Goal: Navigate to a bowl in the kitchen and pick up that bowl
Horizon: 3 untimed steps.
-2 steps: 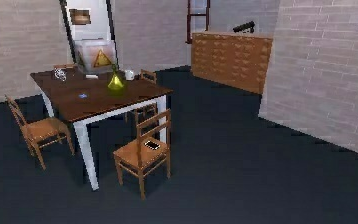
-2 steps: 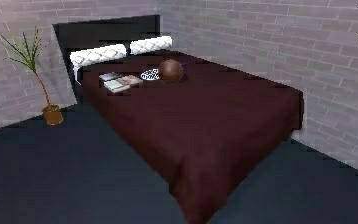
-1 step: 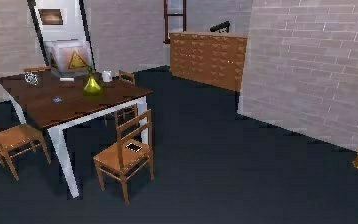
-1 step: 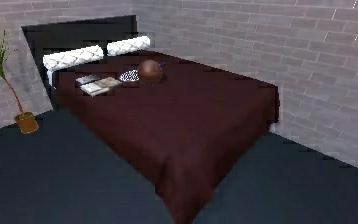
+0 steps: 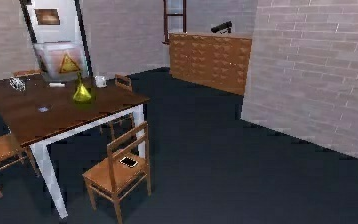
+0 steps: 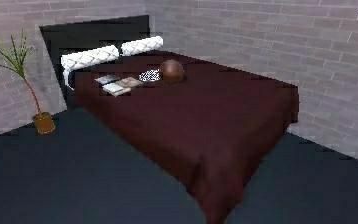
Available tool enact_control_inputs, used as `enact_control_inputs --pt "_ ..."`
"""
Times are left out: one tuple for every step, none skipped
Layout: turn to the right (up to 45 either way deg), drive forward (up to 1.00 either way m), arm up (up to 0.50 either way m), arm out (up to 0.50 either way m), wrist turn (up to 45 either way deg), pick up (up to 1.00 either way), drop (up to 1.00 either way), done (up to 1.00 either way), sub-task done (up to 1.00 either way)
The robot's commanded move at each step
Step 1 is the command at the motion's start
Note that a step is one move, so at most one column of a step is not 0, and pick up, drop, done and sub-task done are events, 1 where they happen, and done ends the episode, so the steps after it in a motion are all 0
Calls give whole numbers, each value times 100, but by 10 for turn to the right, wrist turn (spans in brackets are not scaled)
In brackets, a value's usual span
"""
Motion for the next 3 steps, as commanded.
enact_control_inputs --pt "150 0 0 0 0 0 0 0 0" --pt "0 75 0 0 0 0 0 0 0" --pt "-150 0 0 0 0 0 0 0 0"
